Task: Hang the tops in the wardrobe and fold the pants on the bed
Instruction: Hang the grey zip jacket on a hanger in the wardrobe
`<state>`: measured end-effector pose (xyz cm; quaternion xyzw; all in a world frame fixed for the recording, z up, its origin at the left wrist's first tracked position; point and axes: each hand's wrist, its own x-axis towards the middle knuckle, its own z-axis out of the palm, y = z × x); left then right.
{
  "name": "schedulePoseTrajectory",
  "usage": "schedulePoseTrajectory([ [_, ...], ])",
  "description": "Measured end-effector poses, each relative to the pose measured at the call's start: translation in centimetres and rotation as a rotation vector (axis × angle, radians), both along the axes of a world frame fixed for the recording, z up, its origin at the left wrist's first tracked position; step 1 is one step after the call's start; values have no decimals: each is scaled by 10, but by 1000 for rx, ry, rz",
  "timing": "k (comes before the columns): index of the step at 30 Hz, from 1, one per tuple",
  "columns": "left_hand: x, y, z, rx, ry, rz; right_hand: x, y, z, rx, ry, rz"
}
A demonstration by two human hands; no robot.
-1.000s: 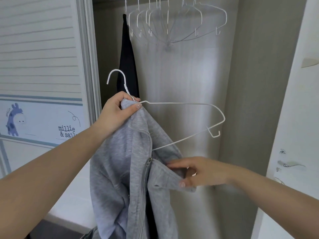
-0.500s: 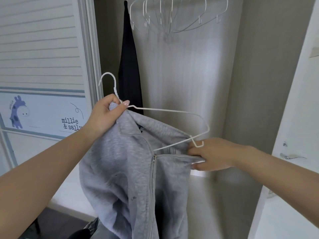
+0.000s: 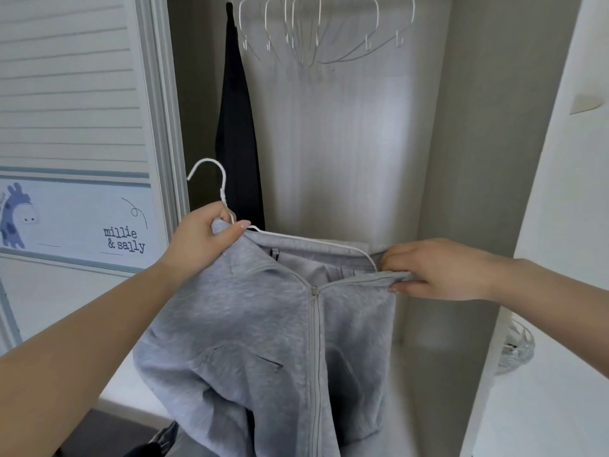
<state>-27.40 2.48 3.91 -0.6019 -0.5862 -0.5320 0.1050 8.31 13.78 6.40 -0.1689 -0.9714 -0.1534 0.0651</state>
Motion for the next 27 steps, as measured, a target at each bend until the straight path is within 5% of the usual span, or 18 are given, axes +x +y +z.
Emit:
schedulePoseTrajectory([
  [12,68,26,-11,-161,547,4,-34,0,19,29,87,-52],
  [15,92,37,-1,-85,491,-48,-55,-7,17,-14,177,34],
  [22,99,37,11,22,331,-214,-49,3,11,12,65,2],
  [27,54,31,11,-93,328,-79,-15,20,13,-39,138,-48],
])
